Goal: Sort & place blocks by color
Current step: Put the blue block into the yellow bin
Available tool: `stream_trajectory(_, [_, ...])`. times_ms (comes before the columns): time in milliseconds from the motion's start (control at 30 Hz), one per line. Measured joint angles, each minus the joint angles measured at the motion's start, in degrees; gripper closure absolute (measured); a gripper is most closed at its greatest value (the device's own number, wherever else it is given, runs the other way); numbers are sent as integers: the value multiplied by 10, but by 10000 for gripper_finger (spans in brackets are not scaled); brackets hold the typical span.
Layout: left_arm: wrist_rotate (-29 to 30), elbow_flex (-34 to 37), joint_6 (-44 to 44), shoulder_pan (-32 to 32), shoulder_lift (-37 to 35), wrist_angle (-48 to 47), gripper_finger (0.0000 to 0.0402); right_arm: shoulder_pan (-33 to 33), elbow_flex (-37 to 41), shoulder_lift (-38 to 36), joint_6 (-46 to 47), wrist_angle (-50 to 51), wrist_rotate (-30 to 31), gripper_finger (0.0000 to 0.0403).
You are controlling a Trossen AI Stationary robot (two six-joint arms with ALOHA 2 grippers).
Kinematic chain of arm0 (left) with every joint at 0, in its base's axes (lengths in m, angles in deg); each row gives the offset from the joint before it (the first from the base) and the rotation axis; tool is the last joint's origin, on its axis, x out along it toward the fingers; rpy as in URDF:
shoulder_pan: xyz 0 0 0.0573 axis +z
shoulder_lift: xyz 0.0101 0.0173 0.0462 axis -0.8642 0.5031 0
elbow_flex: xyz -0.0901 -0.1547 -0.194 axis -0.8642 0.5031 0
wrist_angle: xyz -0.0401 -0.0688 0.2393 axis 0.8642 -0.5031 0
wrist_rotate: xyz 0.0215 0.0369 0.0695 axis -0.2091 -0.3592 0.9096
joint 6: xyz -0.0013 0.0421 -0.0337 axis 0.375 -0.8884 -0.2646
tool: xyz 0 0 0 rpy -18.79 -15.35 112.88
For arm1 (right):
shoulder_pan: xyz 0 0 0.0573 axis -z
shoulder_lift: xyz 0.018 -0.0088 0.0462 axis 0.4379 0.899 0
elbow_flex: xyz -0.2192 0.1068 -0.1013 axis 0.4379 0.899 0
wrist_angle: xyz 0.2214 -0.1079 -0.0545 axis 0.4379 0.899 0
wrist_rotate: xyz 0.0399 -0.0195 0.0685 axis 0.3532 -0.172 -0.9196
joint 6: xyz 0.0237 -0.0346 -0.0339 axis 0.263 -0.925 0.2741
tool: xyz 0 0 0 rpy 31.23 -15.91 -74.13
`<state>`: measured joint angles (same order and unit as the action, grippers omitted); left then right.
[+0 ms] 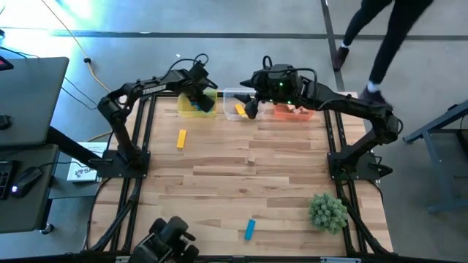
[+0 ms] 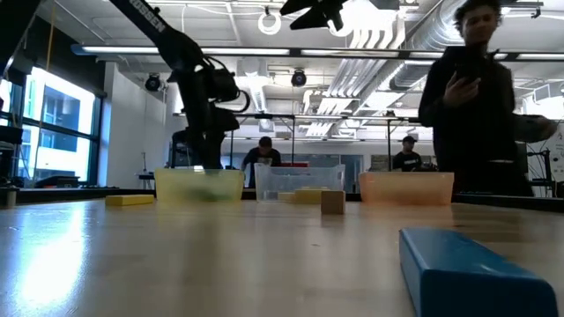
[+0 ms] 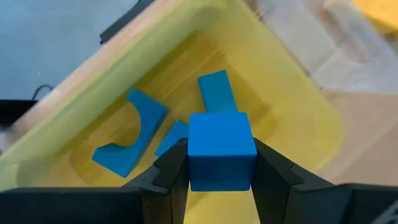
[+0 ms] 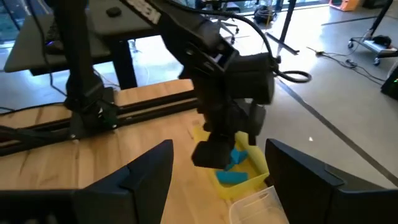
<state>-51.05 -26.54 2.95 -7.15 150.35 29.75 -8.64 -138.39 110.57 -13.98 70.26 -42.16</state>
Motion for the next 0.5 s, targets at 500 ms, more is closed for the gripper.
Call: stream_trajectory(500, [0,0,0,2,30,7,253,-46,0,0,51,36,20,160])
